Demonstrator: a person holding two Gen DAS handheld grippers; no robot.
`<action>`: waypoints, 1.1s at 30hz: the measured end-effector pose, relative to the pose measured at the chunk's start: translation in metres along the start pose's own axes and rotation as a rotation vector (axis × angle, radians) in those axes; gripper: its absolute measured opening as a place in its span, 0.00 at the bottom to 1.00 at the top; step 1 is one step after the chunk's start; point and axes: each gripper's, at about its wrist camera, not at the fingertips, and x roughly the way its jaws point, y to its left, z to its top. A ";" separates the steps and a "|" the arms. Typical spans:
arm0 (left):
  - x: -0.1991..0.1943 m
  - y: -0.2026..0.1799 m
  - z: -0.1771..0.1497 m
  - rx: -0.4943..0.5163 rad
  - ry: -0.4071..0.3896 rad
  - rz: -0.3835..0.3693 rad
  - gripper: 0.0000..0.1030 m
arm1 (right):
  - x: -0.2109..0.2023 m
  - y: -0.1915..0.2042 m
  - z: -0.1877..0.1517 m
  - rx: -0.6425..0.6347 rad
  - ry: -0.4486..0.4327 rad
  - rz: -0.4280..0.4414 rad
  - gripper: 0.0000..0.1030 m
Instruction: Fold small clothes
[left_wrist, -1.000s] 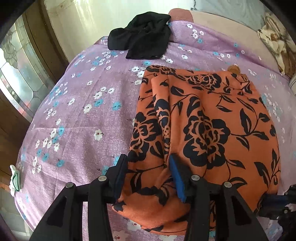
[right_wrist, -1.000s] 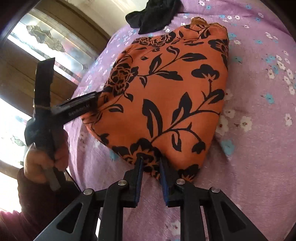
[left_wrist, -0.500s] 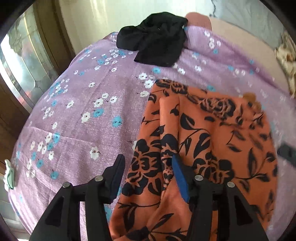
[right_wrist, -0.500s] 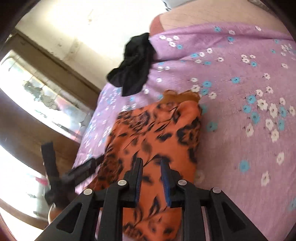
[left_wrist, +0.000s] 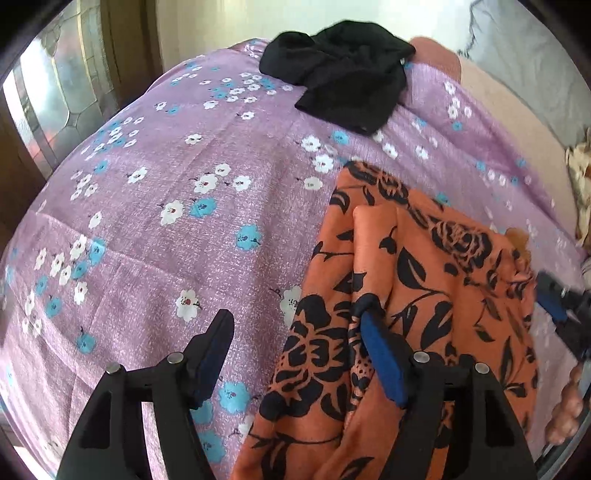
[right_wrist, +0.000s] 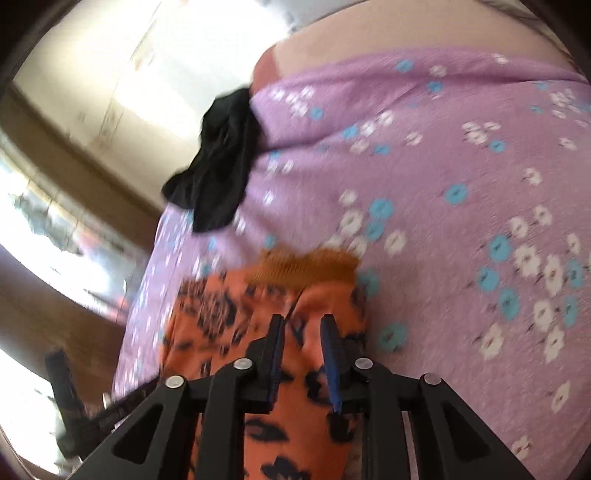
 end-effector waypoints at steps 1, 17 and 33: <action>0.003 -0.002 0.000 0.013 0.003 0.010 0.73 | 0.006 -0.005 0.002 0.017 0.008 -0.014 0.60; -0.036 -0.010 -0.002 0.032 -0.133 -0.114 0.73 | 0.003 0.031 0.015 -0.157 -0.063 0.057 0.25; -0.001 -0.008 -0.003 0.015 -0.009 -0.092 0.79 | 0.060 -0.005 0.031 -0.050 0.058 -0.052 0.23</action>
